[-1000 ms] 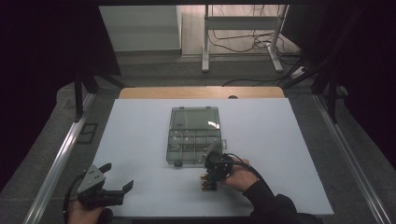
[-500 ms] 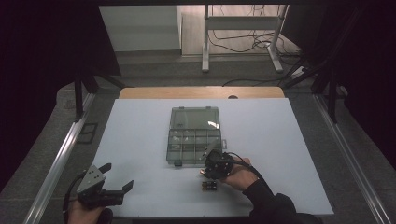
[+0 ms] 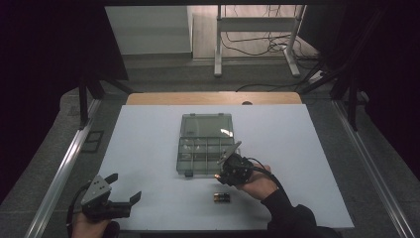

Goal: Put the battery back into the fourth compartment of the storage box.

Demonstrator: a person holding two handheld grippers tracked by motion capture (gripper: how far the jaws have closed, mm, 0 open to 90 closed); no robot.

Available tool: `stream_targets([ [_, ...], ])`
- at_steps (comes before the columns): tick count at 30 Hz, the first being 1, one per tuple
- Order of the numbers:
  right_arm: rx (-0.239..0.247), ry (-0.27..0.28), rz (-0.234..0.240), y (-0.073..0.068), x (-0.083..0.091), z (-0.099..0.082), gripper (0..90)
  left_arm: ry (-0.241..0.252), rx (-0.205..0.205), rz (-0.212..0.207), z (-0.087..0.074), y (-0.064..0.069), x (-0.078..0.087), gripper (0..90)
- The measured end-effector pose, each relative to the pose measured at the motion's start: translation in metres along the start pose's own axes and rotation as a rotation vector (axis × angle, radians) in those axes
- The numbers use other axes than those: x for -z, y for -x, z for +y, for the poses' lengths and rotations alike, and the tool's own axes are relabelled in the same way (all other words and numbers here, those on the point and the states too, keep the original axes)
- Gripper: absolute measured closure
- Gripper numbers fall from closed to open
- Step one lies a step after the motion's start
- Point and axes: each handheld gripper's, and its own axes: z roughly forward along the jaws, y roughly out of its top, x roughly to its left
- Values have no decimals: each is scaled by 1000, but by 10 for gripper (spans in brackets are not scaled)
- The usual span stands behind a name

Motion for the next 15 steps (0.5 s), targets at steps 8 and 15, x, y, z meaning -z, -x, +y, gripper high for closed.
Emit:
stream_targets([
  [8, -29, 26, -29, 8, 8, 5, 765, -2, 2, 1, 0, 0, 0, 10],
  [15, -77, 75, -26, 24, 16, 10, 765, -1, 8, 0, 0, -1, 0, 11],
])
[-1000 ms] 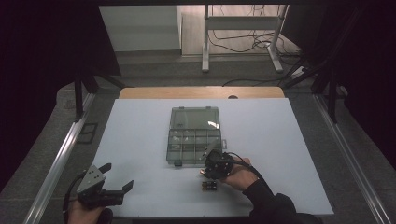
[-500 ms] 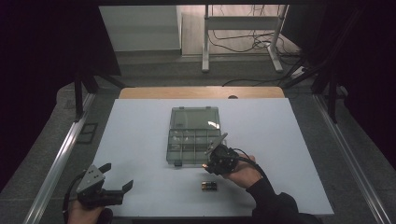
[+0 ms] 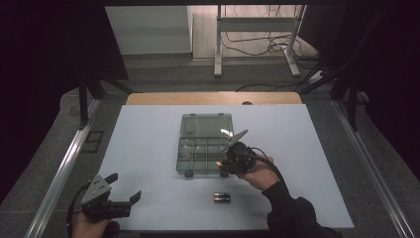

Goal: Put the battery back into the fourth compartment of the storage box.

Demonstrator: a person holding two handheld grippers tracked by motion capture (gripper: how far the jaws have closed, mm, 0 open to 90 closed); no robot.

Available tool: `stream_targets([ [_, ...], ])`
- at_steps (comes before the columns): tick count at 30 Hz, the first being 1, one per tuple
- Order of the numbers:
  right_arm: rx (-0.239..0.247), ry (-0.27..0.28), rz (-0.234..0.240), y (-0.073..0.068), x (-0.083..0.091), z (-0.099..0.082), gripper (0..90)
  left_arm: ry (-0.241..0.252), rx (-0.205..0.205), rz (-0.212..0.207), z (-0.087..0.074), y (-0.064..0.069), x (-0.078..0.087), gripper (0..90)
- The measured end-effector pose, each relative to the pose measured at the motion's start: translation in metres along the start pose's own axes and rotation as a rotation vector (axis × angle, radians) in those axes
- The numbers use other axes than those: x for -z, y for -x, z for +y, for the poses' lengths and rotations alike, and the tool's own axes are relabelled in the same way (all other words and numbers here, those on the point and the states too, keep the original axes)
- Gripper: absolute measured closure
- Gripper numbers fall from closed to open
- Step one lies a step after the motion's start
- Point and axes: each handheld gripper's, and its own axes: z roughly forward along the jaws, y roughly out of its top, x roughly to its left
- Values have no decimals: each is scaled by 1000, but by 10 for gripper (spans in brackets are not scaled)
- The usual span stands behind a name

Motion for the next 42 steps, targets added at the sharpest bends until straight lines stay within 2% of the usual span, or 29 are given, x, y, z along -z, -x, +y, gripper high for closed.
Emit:
stream_targets([
  [6, -22, 22, -33, 12, 6, 9, 765, 0, 3, 0, 0, 0, 0, 11],
  [22, -51, 19, -131, 34, 4, 26, 765, 4, 9, -3, 0, -1, 0, 11],
  [31, -78, 12, -160, 49, -5, 32, 765, 9, 21, -6, -1, -2, 0, 11],
  [42, -126, -28, -190, 63, -21, 31, 764, 7, 28, -3, -1, -3, 0, 11],
])
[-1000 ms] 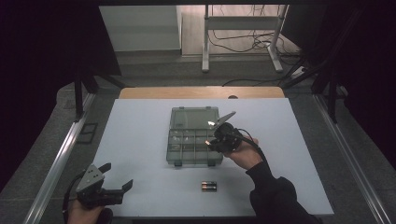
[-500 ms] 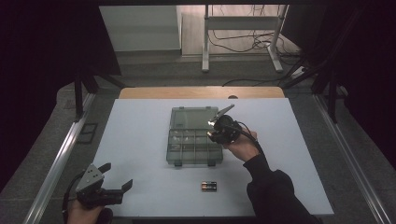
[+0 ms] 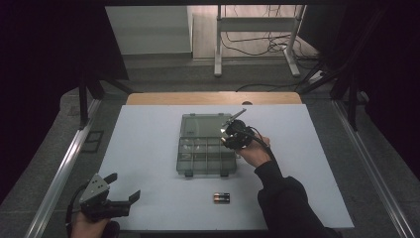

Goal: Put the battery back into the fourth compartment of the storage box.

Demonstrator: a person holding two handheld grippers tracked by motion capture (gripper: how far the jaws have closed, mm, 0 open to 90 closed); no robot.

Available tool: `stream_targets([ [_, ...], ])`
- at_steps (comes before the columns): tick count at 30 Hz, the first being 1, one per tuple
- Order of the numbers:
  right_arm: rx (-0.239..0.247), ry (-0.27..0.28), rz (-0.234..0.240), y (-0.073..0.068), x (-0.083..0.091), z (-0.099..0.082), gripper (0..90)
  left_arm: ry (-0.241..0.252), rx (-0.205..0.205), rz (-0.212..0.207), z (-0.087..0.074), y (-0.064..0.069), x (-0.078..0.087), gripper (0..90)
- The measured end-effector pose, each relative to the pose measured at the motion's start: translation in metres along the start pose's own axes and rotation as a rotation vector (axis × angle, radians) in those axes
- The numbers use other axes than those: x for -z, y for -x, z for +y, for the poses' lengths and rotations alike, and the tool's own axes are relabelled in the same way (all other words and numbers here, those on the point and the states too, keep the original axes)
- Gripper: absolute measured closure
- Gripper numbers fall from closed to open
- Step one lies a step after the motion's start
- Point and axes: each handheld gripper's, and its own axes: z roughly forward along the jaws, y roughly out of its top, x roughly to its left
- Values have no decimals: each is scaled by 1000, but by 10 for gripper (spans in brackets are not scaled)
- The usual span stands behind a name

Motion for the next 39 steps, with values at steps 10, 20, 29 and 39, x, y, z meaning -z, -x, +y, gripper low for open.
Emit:
stream_targets([
  [10, -4, 8, -25, 2, -3, -1, 700, 0, 4, 0, 0, 0, 0, 11],
  [20, 12, 72, -14, -3, 16, -8, 481, -2, 4, 0, 0, 0, 0, 11],
  [29, 25, 103, 36, -14, 29, -24, 263, -4, 2, 1, 0, 0, 0, 12],
  [39, 62, 135, 79, -30, 40, -36, 82, -2, 5, -2, 0, 0, 0, 12],
])
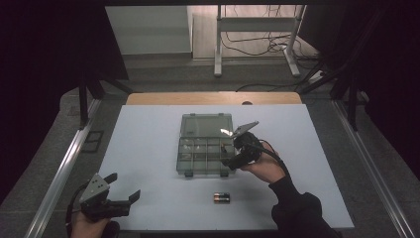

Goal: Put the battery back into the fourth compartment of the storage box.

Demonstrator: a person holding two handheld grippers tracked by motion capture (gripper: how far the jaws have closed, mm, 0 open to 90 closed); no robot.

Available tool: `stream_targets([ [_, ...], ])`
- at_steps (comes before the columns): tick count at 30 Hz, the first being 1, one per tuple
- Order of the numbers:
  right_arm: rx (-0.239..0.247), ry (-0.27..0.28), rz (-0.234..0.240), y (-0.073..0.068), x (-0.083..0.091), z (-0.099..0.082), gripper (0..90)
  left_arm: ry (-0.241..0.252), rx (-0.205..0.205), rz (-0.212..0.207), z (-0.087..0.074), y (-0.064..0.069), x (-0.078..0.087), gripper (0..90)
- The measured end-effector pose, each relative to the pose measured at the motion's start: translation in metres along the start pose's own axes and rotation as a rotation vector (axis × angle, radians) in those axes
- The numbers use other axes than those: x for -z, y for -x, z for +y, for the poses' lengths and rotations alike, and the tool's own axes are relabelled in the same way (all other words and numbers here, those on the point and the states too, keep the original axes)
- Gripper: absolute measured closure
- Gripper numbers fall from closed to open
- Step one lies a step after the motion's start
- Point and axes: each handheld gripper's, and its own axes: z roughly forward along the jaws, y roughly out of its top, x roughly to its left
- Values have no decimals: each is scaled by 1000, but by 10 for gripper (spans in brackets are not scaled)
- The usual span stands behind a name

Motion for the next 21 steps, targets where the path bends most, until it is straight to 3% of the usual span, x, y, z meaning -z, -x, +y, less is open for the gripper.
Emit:
stream_targets([
  [10, 52, -18, 3, -20, 5, -10, 0, 0, 3, -1, 0, 0, 0, 12],
  [14, 35, -36, 22, -28, 6, -14, 0, 0, 4, -1, 0, 0, 0, 12],
  [21, 46, -73, 15, -42, 7, -21, 0, 0, 4, -2, 0, 0, 0, 12],
])
